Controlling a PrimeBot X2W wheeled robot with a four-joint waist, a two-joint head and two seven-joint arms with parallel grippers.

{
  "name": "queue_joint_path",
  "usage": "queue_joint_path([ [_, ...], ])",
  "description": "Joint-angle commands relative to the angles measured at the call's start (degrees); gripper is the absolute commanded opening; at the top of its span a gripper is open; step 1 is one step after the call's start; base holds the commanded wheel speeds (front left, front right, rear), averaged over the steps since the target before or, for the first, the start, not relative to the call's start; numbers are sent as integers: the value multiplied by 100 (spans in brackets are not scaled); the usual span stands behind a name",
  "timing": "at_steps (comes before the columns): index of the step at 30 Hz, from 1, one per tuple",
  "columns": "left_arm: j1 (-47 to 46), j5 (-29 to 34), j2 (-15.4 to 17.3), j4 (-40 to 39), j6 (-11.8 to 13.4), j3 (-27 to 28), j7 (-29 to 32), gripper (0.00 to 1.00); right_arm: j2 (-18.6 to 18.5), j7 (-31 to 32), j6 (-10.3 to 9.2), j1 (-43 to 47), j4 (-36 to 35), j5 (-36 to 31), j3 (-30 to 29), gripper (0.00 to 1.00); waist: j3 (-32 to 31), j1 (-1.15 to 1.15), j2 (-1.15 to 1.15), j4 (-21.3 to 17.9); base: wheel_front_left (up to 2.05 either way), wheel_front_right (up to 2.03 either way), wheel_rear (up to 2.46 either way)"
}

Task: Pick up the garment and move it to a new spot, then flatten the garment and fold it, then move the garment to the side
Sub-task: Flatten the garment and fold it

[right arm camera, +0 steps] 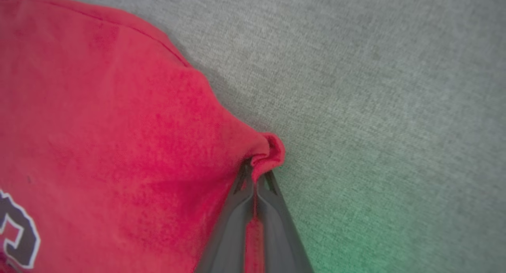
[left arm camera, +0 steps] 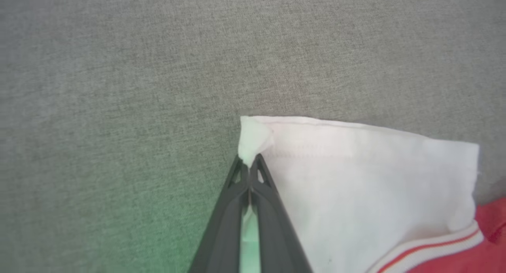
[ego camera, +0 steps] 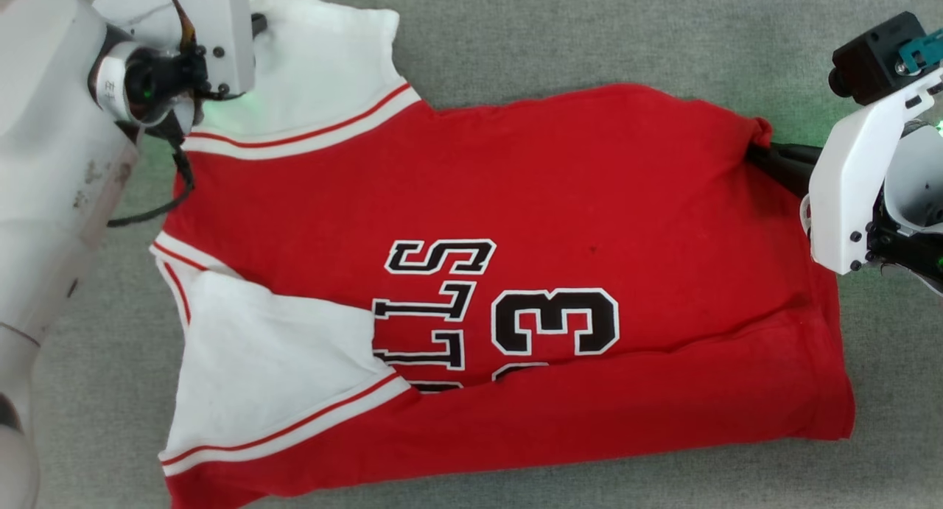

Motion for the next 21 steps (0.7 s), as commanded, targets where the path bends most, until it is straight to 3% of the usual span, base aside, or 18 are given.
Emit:
queue_joint_path([
  [1, 66, -12, 3, 44, -40, 9, -34, 0, 31, -45, 1, 88, 89, 17, 137, 0, -99, 0, 0, 60, 0, 0, 0],
  [13, 321, -145, -67, 46, -442, 76, -381, 0, -533, -1238, 1, 328, 2, 130, 548, 0, -1008, 0, 0, 321, 0, 0, 0],
  [21, 896, -121, 275, -639, -443, -57, -390, 0, -1097, -1834, 1, 879, -245, 173, 921, 0, -1673, 0, 0, 497, 0, 0, 0],
])
